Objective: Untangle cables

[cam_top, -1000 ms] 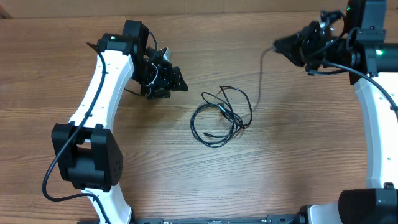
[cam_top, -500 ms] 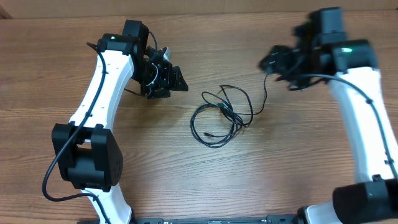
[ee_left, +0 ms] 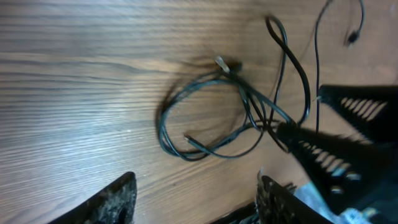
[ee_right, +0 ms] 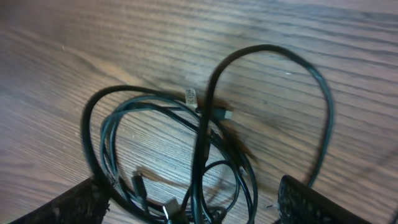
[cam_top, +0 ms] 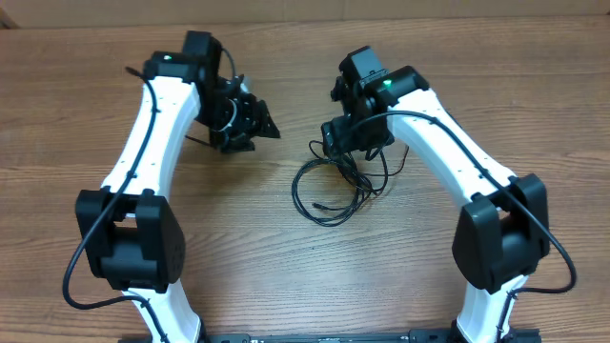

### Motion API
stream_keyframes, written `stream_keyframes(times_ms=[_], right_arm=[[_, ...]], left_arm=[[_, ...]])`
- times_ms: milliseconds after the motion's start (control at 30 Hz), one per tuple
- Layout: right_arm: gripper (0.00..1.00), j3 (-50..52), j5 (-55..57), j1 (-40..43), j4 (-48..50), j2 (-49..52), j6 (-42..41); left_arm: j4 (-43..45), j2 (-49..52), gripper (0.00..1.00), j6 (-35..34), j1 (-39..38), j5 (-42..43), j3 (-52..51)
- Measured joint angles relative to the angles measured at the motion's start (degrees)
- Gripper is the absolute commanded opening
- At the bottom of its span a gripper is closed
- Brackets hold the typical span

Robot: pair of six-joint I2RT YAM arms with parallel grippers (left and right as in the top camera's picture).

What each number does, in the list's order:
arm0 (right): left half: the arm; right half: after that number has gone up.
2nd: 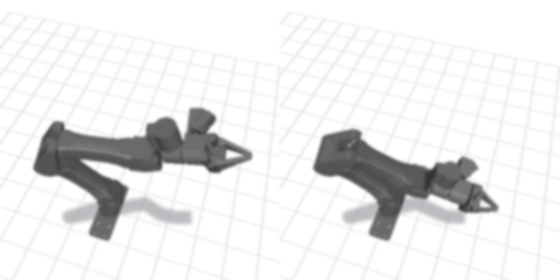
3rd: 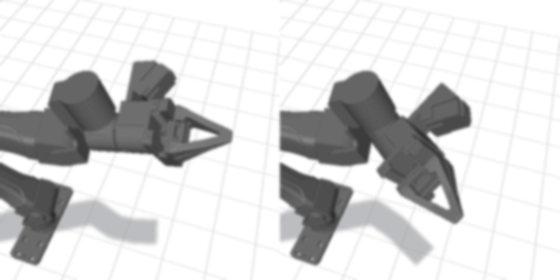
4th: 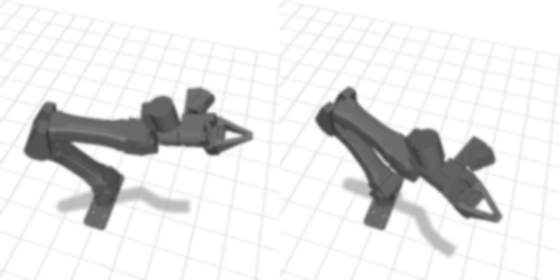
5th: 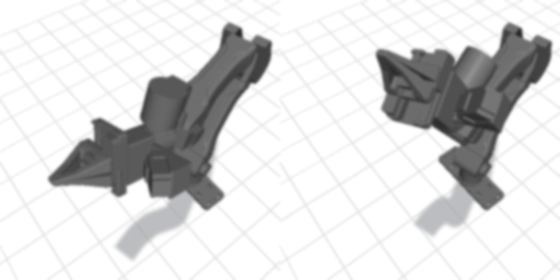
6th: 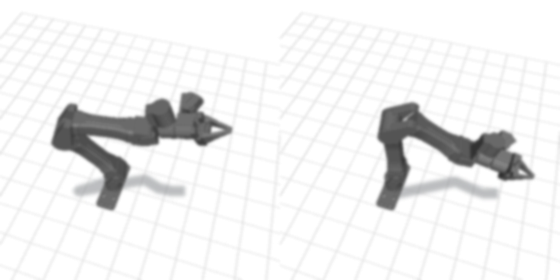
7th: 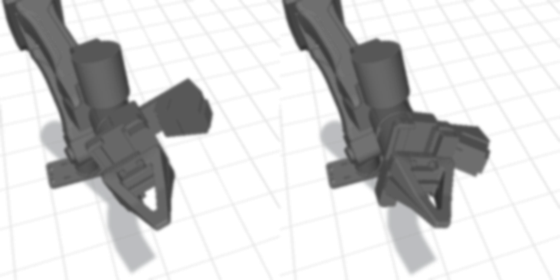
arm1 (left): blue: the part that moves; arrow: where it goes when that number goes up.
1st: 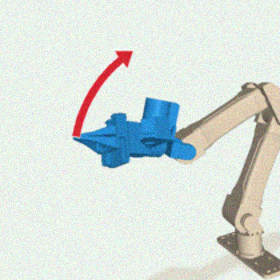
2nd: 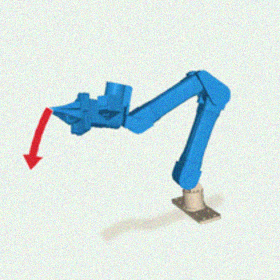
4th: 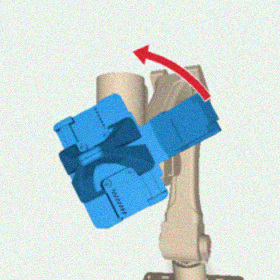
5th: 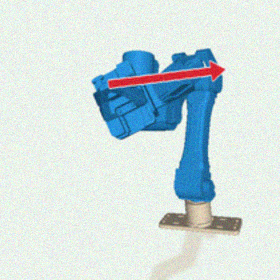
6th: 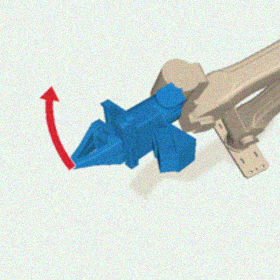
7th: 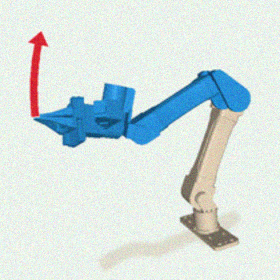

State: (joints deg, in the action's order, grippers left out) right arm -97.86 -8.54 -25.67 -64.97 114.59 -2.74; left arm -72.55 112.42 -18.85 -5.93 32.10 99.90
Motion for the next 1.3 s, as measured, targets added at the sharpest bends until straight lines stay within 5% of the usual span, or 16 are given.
stream_keyframes(times_ms=[200,700,867,1000,1133,1300], right_arm=[[0.76,0.0,0.9,-1.5,1.8,1.2,3.2],[0.75,-10.7,17.7,-6.4,-5.3,1.4,0.1],[0.58,-7.9,17.7,-9.4,-2.6,1.4,1.5],[0.56,-4.0,17.0,-8.9,-1.3,1.4,2.3],[0.34,-3.0,16.5,-8.8,-1.1,1.4,2.4],[0.32,-2.5,15.3,-8.8,-0.2,1.4,2.8]], left_arm=[[0.0,0.0,0.79,-2.1,3.2,-2.3,0.0],[0.4,0.0,0.81,-2.2,2.5,-5.0,0.0],[0.3,0.0,0.82,-2.2,2.5,-5.0,0.0],[0.4,0.0,0.84,-2.2,2.5,-5.1,0.0],[0.4,0.0,0.84,-2.2,2.5,-5.2,0.0],[0.4,0.0,0.87,-2.2,2.5,-5.2,0.0]])
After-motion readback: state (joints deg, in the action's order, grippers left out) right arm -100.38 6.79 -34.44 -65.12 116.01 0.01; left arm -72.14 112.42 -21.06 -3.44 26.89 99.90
